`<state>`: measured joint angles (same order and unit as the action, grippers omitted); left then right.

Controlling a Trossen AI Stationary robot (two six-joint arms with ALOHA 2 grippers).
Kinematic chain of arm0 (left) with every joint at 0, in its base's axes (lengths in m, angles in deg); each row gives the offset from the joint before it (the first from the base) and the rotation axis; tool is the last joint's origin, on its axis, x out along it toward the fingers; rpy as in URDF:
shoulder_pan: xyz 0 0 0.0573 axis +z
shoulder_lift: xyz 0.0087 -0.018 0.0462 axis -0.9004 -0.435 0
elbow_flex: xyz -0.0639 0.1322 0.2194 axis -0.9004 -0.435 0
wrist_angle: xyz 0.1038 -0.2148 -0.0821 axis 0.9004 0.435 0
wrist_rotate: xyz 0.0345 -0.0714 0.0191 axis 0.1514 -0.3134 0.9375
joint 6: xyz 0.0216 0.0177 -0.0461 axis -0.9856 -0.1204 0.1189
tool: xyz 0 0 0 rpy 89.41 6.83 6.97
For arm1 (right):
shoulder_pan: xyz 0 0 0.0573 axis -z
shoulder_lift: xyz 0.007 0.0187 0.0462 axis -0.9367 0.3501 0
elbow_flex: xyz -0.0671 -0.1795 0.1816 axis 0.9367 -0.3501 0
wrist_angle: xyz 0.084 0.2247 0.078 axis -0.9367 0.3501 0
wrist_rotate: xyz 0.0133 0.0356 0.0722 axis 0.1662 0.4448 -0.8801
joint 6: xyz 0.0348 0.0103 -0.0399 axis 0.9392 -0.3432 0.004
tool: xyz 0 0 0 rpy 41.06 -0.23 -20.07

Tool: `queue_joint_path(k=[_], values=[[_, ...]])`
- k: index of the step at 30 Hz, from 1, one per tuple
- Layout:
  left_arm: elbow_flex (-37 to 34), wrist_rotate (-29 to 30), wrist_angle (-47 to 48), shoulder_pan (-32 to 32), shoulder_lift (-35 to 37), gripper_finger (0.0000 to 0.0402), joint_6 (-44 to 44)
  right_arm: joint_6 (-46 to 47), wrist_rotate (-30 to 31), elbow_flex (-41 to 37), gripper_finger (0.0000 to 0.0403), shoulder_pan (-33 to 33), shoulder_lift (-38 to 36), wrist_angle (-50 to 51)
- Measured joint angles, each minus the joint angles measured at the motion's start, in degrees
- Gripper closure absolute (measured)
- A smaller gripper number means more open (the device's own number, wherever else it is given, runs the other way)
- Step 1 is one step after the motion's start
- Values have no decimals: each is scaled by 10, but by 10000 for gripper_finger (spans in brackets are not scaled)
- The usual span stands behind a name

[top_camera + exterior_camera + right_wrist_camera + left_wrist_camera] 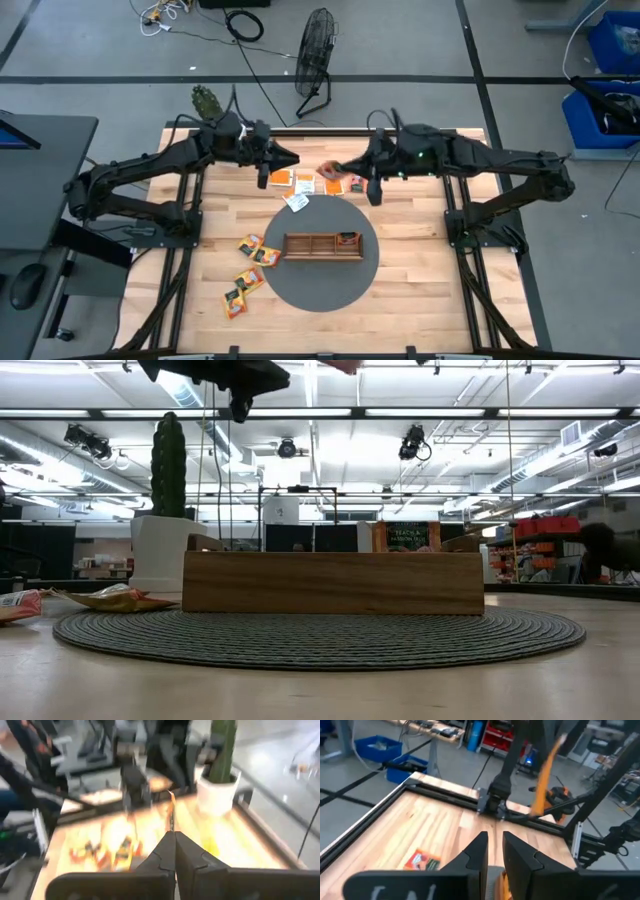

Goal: Pick & Place Tea
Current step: Put the red tea bag into the right section of the wooden organizer

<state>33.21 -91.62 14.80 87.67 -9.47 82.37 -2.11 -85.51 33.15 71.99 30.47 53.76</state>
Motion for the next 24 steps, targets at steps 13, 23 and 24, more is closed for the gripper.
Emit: queue_joint_path(k=[13, 23, 24], values=[[1, 0, 18, 55, 75, 345, -29, 45, -2, 0, 403, -59, 13, 103], [1, 0, 66, 80, 130, 344, -30, 62, 0, 0, 403, -116, 47, 164], [1, 0, 66, 80, 133, 344, -30, 63, 0, 0, 403, -123, 54, 173]])
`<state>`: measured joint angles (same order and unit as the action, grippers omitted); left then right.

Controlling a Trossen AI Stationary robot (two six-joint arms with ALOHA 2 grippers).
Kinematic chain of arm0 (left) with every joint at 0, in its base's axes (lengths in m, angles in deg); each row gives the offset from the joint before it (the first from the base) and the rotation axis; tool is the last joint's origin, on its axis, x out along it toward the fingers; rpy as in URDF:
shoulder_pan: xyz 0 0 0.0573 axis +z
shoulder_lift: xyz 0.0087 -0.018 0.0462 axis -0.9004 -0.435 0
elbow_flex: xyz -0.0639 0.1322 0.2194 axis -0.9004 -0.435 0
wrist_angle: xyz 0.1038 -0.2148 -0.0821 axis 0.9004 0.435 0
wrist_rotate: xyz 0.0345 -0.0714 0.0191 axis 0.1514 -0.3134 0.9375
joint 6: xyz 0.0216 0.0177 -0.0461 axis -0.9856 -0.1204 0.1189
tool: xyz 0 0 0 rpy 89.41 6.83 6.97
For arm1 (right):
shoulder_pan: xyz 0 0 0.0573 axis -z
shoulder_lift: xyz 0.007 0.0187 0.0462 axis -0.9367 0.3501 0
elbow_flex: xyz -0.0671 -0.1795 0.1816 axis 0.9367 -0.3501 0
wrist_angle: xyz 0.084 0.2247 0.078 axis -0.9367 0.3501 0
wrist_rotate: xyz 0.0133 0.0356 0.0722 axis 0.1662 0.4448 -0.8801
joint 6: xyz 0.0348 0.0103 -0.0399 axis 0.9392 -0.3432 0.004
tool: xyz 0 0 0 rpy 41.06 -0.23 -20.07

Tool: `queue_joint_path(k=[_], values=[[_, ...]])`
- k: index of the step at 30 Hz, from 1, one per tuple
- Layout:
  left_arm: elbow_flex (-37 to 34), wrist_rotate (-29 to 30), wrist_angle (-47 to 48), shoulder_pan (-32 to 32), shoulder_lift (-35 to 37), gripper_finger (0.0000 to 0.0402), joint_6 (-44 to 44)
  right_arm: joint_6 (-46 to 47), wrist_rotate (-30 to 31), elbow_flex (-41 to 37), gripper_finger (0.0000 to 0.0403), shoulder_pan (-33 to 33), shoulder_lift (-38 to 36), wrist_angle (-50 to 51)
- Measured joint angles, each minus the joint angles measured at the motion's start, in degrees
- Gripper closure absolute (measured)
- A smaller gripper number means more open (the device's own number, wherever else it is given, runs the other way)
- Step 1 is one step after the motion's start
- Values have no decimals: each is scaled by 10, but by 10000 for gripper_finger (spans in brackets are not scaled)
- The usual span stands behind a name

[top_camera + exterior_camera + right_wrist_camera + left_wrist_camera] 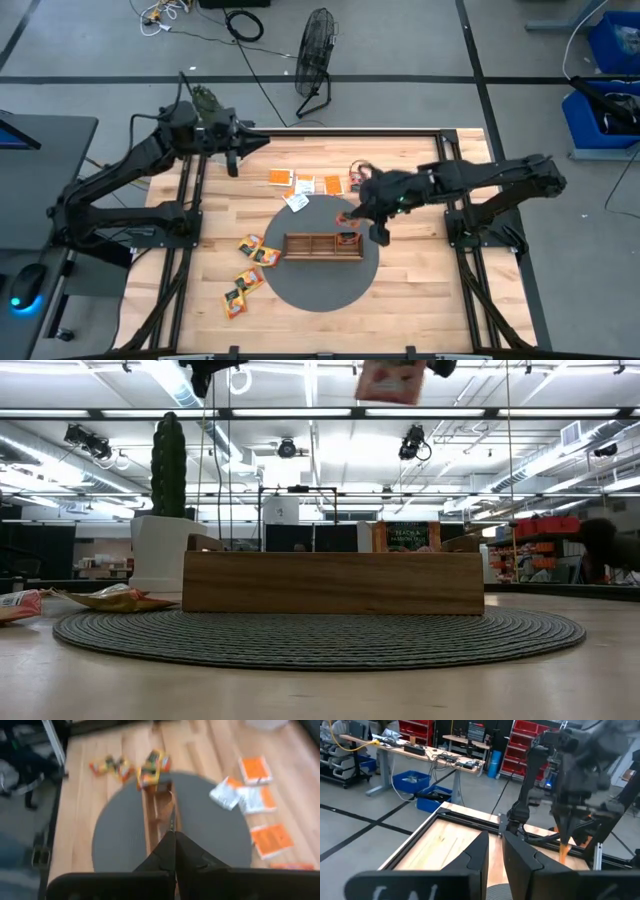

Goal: Pick & Place Tea
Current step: Put the red tea bag into the right section of the wooden organizer

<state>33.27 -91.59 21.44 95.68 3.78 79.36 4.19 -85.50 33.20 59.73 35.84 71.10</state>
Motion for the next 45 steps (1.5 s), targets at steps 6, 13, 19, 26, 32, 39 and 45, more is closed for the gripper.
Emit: queue_joint_path(k=[6, 13, 19, 26, 32, 39, 45], values=[[0, 1, 8, 1, 8, 344, 6, 1, 0, 0, 403, -29, 52, 16], [0, 1, 17, 2, 8, 344, 7, -19, 44, 0, 403, -43, 106, 39], [0, 1, 19, 2, 8, 344, 7, -62, 54, -13, 403, -51, 127, 17], [0, 1, 21, 2, 8, 344, 18, -51, 51, -78, 403, -60, 126, -25], [0, 1, 21, 2, 8, 344, 17, -49, 65, -117, 403, -60, 125, -81], [0, 1, 21, 2, 8, 344, 18, -24, 97, -150, 403, -58, 125, -112], [0, 1, 21, 2, 8, 344, 17, -13, 102, -179, 403, -58, 125, -150]])
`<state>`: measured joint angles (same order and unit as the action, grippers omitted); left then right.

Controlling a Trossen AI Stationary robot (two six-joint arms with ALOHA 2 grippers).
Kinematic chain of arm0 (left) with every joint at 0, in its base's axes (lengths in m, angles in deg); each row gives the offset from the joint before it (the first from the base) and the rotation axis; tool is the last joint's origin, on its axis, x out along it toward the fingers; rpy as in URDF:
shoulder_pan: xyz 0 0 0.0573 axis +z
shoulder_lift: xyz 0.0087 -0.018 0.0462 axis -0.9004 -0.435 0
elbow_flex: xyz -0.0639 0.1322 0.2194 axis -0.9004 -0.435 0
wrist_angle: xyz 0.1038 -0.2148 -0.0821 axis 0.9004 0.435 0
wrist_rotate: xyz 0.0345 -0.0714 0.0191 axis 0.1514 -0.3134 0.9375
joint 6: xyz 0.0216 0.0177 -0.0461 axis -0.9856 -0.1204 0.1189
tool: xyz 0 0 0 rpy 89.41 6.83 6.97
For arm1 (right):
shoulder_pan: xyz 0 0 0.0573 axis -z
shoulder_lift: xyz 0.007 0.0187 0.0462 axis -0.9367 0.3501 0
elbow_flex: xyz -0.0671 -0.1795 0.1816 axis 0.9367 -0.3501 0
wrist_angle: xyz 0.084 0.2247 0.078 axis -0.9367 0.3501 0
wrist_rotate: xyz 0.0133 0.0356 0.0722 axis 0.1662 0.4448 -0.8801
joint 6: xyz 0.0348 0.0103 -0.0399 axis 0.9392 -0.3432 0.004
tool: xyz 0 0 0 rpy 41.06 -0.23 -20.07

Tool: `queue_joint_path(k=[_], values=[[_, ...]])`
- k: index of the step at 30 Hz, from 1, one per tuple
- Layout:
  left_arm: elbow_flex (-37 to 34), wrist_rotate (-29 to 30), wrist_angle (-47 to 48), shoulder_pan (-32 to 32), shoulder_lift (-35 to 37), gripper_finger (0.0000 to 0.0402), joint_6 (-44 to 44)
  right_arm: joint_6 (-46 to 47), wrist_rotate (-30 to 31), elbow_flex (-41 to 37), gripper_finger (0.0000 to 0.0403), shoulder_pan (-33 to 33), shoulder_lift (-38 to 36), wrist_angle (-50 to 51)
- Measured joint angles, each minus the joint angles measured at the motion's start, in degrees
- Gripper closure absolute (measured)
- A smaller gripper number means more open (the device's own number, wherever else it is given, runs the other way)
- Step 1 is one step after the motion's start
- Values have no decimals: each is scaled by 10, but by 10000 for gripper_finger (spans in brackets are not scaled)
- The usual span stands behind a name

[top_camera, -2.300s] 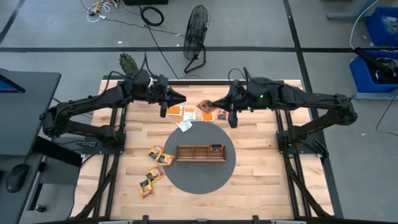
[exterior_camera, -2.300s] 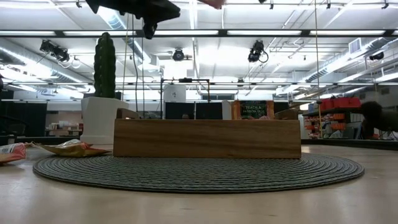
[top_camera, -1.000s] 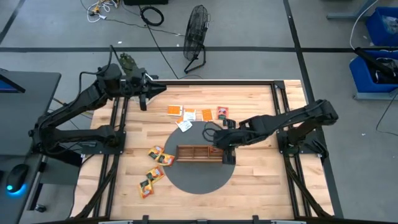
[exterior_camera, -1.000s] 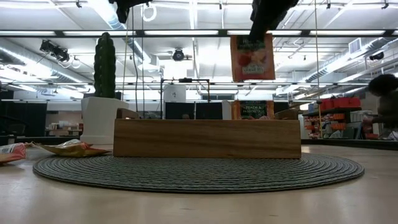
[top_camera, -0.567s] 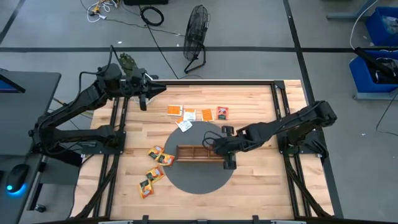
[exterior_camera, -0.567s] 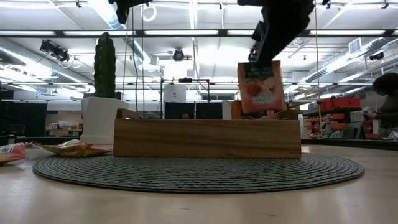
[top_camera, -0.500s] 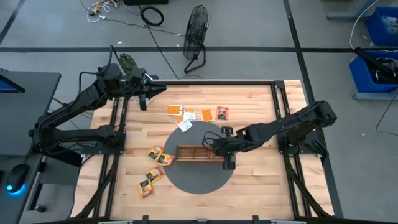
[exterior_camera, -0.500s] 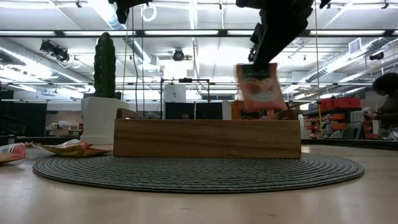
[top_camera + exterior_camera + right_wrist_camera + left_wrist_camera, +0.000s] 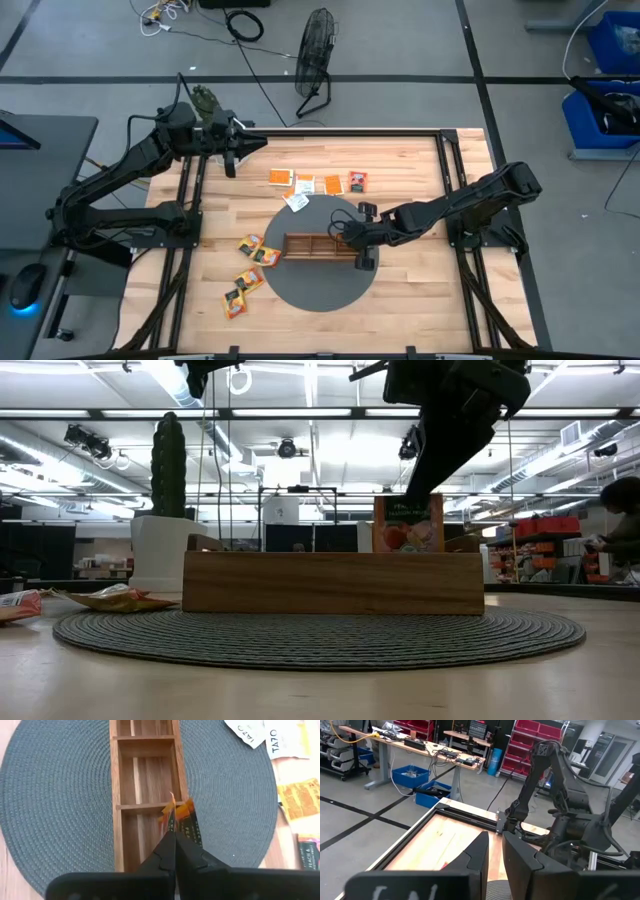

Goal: Pick & Place Tea
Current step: Put the red tea bag into the right section of the wooden organizer

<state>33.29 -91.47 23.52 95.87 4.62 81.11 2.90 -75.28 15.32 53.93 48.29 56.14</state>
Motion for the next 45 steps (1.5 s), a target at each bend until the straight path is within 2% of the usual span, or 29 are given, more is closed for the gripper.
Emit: queue_joint_path(k=[16, 33, 38, 45], values=[[0, 0, 0, 0, 0, 344, 0, -27, 14, -21, 400, 0, 1, -28], [0, 0, 0, 0, 0, 344, 4, -22, 12, -20, 326, 4, -4, -23], [0, 0, 0, 0, 0, 344, 4, 1, 29, -1, 313, 10, -36, -24], [0, 0, 1, 0, 0, 344, 4, 137, 48, -3, 312, 60, -103, -23]])
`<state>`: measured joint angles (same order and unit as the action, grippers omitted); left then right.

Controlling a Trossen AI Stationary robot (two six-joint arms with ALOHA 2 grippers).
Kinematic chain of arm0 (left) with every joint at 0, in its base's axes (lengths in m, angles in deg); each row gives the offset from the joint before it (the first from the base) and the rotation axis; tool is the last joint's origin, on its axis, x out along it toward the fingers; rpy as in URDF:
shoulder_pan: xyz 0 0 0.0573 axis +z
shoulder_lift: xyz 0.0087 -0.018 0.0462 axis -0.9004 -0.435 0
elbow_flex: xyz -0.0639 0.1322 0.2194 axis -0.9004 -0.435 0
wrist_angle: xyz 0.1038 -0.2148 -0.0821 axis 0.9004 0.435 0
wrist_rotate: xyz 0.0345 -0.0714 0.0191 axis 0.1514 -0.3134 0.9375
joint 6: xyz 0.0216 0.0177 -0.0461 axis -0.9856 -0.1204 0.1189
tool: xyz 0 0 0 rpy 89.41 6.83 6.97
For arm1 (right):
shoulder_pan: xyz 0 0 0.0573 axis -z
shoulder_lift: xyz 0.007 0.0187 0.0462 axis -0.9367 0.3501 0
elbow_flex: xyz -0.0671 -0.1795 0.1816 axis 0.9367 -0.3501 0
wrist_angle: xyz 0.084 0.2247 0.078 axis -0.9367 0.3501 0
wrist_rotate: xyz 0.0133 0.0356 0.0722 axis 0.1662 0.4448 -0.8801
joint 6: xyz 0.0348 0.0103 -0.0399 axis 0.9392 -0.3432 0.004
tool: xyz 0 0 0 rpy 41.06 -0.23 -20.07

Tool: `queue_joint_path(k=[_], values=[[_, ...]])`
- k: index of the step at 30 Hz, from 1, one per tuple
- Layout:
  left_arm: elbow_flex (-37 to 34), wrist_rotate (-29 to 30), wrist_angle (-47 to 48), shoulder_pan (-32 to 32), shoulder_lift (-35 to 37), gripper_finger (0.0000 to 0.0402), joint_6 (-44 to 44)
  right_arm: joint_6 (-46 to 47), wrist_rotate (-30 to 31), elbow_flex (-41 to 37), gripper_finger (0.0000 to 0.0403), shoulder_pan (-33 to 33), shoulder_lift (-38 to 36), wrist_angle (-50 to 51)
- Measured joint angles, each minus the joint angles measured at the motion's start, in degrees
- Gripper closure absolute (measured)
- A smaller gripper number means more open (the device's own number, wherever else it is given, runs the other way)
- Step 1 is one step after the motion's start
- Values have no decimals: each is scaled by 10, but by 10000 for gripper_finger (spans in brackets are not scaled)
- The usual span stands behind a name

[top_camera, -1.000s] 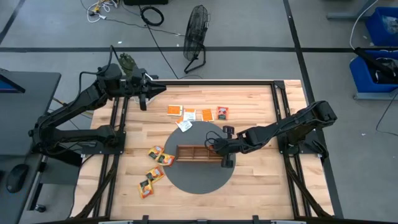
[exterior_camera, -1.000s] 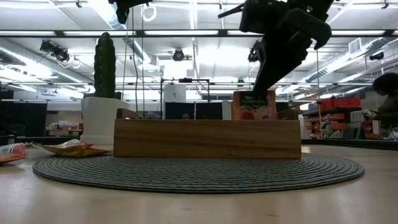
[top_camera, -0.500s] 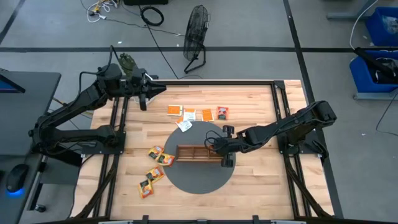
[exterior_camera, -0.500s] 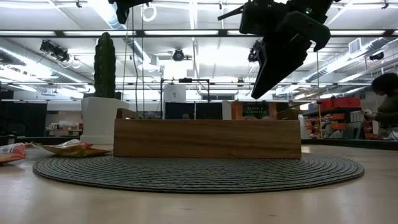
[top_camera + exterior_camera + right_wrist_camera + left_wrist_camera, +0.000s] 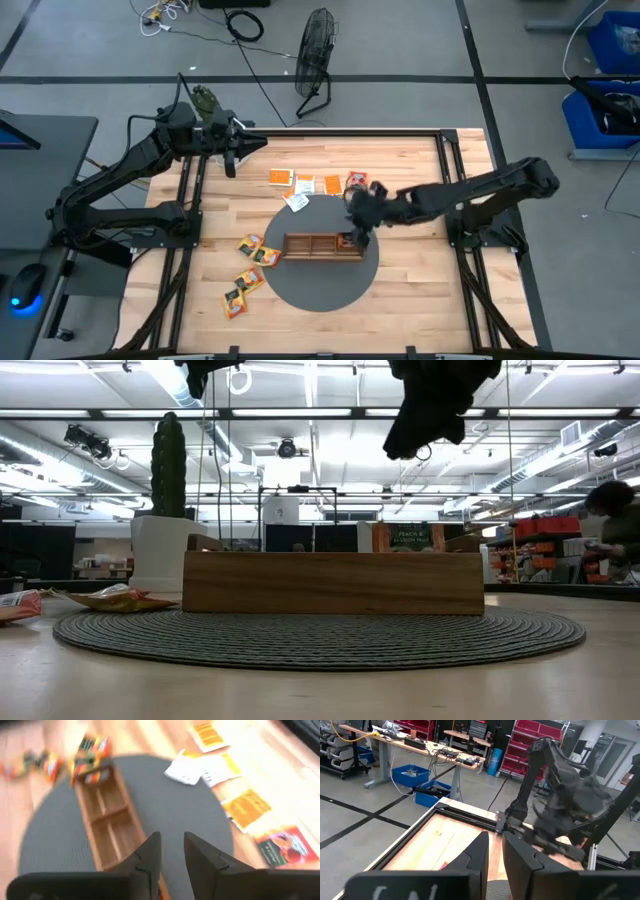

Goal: Pick & Place Tea
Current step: Put the red tea bag into the right section of the wooden organizer

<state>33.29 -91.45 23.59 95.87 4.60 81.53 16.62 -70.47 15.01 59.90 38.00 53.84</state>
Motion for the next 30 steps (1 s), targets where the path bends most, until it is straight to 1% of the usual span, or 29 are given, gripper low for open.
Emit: queue_joint_path(k=[2, 5, 9, 11, 13, 17, 19, 22, 24, 26, 28, 30], values=[[0, 0, 0, 0, 0, 344, 0, 34, -6, -8, 312, 19, -19, 2], [0, 0, 1, 0, 0, 344, 0, 66, -43, -20, 311, 49, -45, -6], [0, 0, 1, 0, 0, 344, 0, 76, -67, -28, 311, 69, -92, -70], [0, 0, 3, 0, 0, 344, 0, 88, -69, -42, 311, 77, -116, -88], [0, 0, 3, 0, 0, 344, 0, 123, -54, -73, 311, 86, -142, -110], [0, 0, 3, 0, 0, 344, 0, 232, -45, -176, 311, 97, -203, -188], [0, 0, 3, 0, 0, 344, 0, 309, -43, -232, 311, 97, -229, -234], [0, 0, 3, 0, 0, 344, -1, 445, -7, -300, 311, 96, -255, -280], [0, 0, 3, 0, 0, 344, -1, 556, 24, -334, 311, 96, -257, -284], [0, 0, 3, 0, 0, 344, -1, 656, 39, -361, 311, 96, -253, -283], [0, 0, 3, 0, 0, 344, 0, 714, 44, -378, 311, 99, -244, -283], [0, 0, 3, 0, 0, 344, -1, 736, 44, -386, 311, 101, -232, -285]])
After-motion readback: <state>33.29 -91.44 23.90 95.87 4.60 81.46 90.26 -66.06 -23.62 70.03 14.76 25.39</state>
